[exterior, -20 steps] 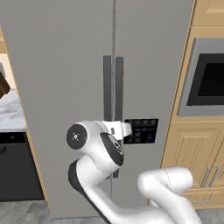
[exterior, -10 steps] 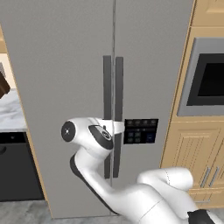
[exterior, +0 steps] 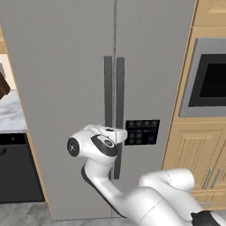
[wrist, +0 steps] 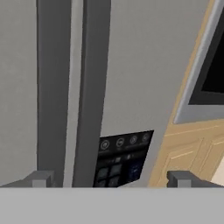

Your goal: Move the hot dog bun to the plate on the dining table and place the condiment next to that plate. Then navigate to the fridge and take the sausage and place it on the plate as well.

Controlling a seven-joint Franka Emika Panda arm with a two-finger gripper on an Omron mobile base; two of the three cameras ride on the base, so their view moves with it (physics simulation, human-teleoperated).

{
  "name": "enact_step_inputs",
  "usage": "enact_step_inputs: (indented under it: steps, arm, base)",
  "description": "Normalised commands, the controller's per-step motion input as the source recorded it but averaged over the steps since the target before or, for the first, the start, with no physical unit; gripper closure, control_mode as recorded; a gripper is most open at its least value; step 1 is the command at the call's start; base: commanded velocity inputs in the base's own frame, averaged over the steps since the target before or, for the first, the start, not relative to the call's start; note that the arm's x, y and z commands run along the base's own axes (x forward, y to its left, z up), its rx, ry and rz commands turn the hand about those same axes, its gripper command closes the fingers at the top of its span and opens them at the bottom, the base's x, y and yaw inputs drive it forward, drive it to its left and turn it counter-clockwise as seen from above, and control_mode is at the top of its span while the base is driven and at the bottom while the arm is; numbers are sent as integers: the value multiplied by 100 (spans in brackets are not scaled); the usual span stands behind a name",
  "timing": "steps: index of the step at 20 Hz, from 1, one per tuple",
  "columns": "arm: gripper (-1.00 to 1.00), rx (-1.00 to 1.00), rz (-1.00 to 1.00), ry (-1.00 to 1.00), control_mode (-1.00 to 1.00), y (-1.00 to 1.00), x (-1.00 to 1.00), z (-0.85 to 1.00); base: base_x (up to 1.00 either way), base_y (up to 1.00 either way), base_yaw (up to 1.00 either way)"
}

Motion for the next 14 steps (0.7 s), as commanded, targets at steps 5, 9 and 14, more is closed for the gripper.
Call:
enact_step_inputs:
  steps: [5, 9, 14]
  arm:
    - [-100, -2, 0, -19, -100, -1, 17, -9]
    - [-100, -5, -4, -8, -100, 0, 44, -5]
    - [-100, -4, -6, 0, -100, 0, 53, -3]
  base:
    - [0, 0, 0]
    - [0, 0, 0]
    - [0, 0, 0]
